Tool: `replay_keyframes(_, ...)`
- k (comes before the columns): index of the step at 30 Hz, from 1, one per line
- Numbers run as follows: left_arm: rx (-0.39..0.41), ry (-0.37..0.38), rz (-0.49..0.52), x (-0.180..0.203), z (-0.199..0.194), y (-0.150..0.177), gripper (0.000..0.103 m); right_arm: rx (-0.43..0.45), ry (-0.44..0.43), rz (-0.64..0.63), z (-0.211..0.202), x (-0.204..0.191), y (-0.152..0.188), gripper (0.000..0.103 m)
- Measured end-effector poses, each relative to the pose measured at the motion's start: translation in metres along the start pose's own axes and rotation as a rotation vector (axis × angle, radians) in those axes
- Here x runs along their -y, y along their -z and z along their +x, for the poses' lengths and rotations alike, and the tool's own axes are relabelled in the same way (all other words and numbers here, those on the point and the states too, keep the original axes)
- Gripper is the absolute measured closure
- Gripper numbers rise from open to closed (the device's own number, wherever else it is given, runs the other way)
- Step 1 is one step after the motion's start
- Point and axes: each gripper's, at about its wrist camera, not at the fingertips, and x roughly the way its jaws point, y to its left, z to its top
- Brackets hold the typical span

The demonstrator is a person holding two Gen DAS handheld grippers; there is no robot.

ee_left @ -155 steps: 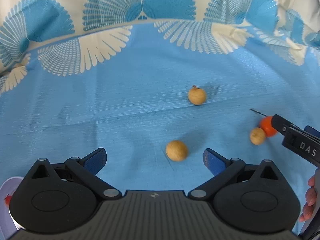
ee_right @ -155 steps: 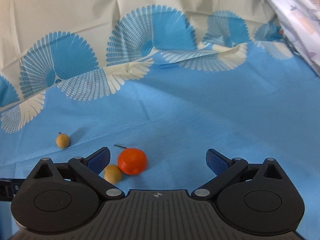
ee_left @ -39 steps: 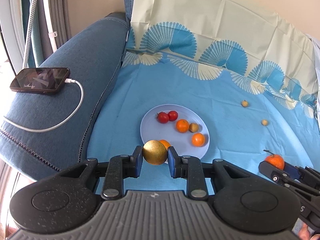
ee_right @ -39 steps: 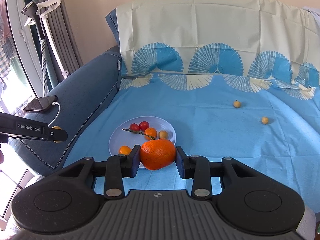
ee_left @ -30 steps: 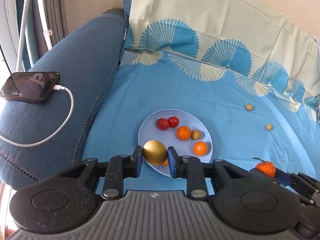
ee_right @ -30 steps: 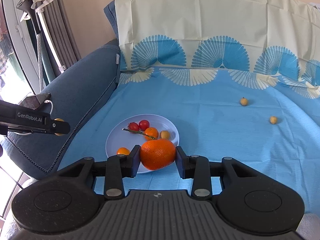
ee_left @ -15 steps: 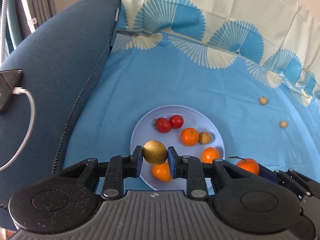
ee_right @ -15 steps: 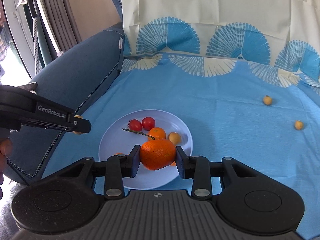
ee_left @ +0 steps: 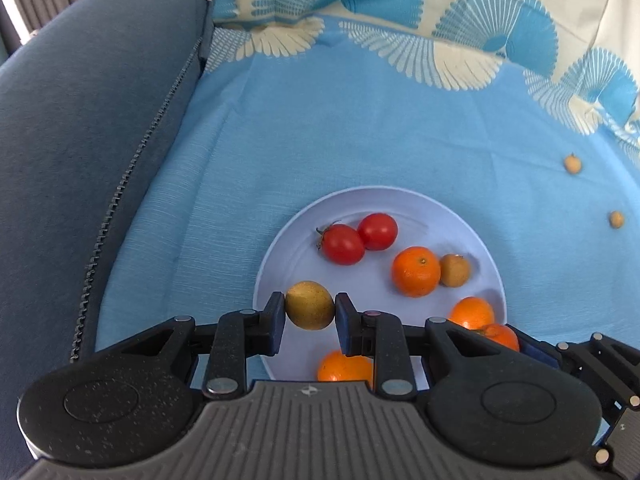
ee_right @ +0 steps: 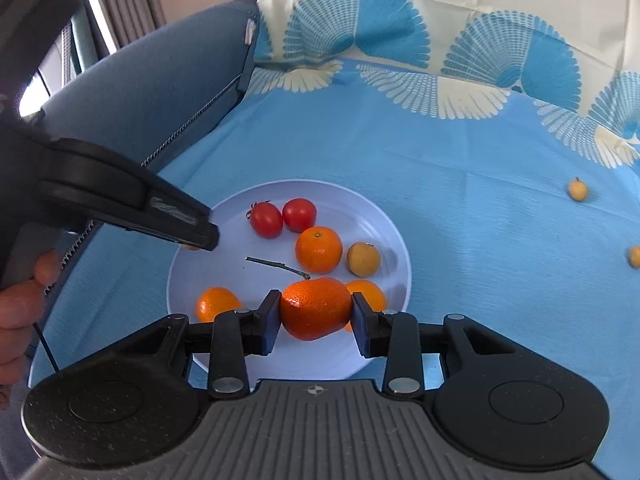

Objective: Organize fruits
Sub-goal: 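Lower both fruits onto the plate and open both grippers, then withdraw both open grippers from the plate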

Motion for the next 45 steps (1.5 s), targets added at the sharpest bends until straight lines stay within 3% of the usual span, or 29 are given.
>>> replay_keyframes(1,-0.011,0.018,0.004,0.0,0.001,-0.001,0.059,-0.005,-0.006,-0.009,0.002,-0.001,-0.001,0.064)
replay_keyframes(2,-0.025,0.036,-0.003,-0.001,0.001,-0.003,0.027,-0.01,-0.015,-0.017,0.004,-0.002,-0.003,0.063)
replay_keyframes(3,-0.02,0.048,-0.024,-0.004,-0.003,-0.003,0.004,-0.012,-0.023,-0.019,0.004,-0.002,-0.005,0.063)
replay_keyframes(4,0.022,0.054,-0.054,-0.008,-0.011,-0.001,0.001,-0.006,-0.029,-0.017,0.003,-0.002,-0.008,0.053)
replay_keyframes(7,0.076,0.033,-0.05,-0.014,-0.035,0.006,0.001,0.033,-0.028,-0.012,-0.012,0.0,-0.012,0.022)
replay_keyframes(13,0.05,-0.081,-0.099,-0.032,-0.079,0.047,0.0,0.025,-0.006,0.045,-0.06,0.008,0.002,0.01)
replay_keyframes(18,0.034,-0.151,-0.104,-0.034,-0.112,0.092,0.0,0.042,0.029,0.108,-0.106,0.001,0.027,0.005)
replay_keyframes(23,0.068,-0.122,-0.119,-0.033,-0.145,0.117,0.0,0.118,0.035,0.117,-0.148,-0.013,0.044,0.003)
replay_keyframes(30,0.185,-0.124,-0.102,-0.021,-0.191,0.137,0.0,0.208,0.049,0.092,-0.197,-0.025,0.061,0.001)
replay_keyframes(45,0.269,-0.114,-0.072,-0.003,-0.229,0.157,0.0,0.315,0.076,0.099,-0.249,-0.025,0.089,0.001)
